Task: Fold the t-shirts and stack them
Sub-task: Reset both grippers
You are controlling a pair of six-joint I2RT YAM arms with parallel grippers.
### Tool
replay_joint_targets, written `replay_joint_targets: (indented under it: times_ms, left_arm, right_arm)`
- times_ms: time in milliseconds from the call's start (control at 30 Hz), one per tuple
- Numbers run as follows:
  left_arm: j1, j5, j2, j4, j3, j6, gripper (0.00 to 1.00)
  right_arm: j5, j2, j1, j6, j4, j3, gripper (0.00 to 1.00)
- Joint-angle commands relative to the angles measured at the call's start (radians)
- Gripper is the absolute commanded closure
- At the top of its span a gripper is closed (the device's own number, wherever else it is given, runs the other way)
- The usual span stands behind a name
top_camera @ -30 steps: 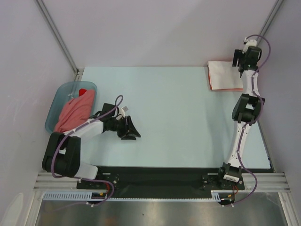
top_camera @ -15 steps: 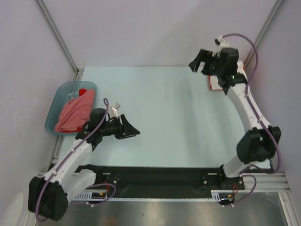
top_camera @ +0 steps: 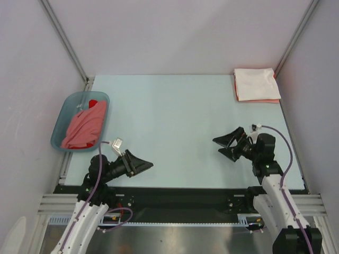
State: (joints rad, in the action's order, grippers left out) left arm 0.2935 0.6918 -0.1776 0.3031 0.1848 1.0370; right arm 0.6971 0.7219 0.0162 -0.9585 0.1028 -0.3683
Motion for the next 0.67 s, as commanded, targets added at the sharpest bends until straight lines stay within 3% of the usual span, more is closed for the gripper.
replay_joint_targets:
  times_ms: [0, 100, 267, 467, 533, 633]
  left_arm:
    - [0.006, 0.006, 0.149, 0.060, -0.051, 0.129, 0.39]
    - [0.006, 0.008, 0.305, 0.109, -0.091, 0.190, 0.36]
    - [0.006, 0.041, 0.264, 0.111, -0.079, 0.124, 0.24]
    - [0.006, 0.170, 0.305, -0.204, -0.284, 0.296, 0.14]
    - [0.006, 0.190, 0.317, -0.384, -0.350, 0.375, 0.09]
    - [0.007, 0.178, 0.311, -0.655, -0.364, 0.487, 0.00]
  right_arm:
    - [0.176, -0.181, 0.001, -0.279, -0.288, 0.162, 0.00]
    - [0.188, -0.316, -0.009, -0.397, -0.345, 0.248, 0.00]
    - [0.237, -0.383, -0.035, -0.405, -0.275, 0.334, 0.00]
    - [0.213, -0.475, -0.035, -0.370, -0.278, 0.457, 0.00]
    - [0.211, -0.452, -0.030, -0.323, -0.290, 0.459, 0.00]
    - [0.245, -0.406, -0.019, -0.391, -0.458, 0.465, 0.00]
